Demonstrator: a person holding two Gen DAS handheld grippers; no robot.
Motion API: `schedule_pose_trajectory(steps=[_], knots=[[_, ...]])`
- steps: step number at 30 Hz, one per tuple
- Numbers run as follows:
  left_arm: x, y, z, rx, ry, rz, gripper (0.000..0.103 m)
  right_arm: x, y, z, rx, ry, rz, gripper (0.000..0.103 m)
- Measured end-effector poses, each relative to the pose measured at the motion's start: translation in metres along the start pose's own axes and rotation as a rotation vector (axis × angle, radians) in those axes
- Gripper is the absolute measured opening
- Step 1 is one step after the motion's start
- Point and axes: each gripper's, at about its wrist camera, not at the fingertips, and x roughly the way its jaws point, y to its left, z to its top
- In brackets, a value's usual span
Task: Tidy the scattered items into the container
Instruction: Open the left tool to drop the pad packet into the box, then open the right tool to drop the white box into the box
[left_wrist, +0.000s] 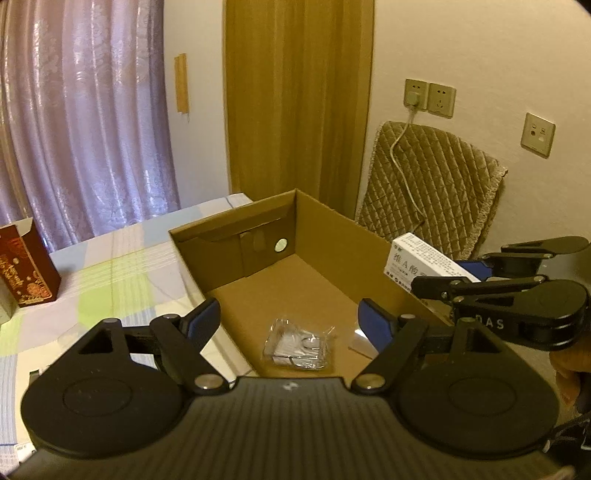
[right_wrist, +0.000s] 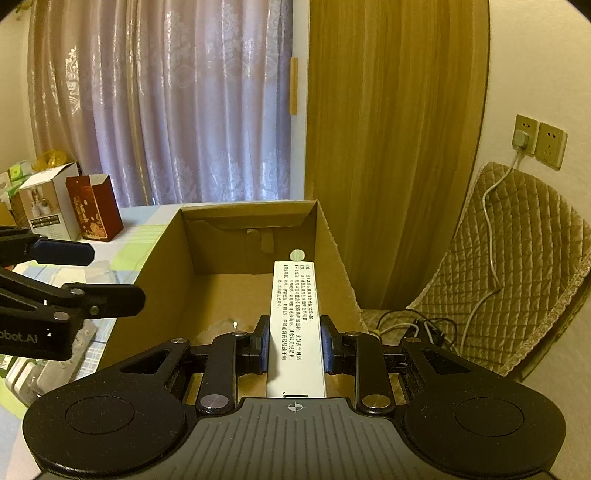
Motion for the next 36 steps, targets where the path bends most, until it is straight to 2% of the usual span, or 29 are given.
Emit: schedule_pose_trajectory(steps=[13,21,36], knots=[[-0.019,0.015,-0.014,-0.040,0.001,0.039,0.078,0.010,0.020,0.006,-0.038,0.000,0.048,0.029],[-0.027,0.027,-0.021,-0.064,0.004,0.060,0.078,0.012,0.028,0.012,-0.039,-0.054,0.074,0.030],[-0.051,0.036,-0.036,-0.091,0.014,0.085,0.078,-0.007,0.030,0.008,-0.027,-0.051,0.056,0.030]])
